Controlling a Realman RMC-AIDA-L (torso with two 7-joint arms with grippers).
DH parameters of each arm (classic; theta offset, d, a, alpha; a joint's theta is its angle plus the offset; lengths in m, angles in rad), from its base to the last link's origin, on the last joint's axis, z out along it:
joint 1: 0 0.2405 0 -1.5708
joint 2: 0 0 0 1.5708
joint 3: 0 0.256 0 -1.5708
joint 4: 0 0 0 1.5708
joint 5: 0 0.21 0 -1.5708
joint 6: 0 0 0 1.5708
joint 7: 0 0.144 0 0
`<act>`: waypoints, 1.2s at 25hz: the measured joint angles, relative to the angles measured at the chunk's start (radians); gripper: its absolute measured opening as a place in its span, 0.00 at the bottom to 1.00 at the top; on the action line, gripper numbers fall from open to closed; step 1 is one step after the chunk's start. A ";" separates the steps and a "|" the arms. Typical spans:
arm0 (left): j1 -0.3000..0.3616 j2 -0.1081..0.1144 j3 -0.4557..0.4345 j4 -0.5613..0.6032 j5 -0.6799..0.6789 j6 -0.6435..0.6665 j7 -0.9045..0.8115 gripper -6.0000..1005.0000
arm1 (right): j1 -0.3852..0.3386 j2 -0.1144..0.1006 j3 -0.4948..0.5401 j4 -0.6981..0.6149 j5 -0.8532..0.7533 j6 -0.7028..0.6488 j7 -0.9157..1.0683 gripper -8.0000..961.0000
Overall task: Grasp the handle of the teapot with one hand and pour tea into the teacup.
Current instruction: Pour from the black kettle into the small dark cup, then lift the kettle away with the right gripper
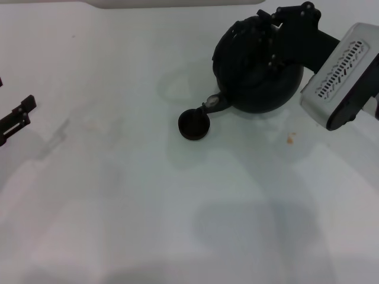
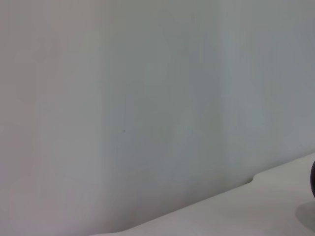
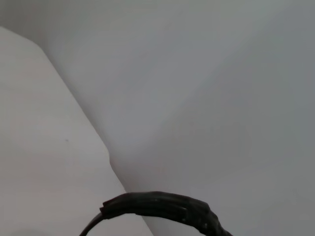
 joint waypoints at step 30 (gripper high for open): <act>-0.015 0.000 -0.002 -0.003 0.005 -0.021 0.000 0.77 | 0.005 -0.001 0.004 -0.007 0.006 0.013 -0.038 0.12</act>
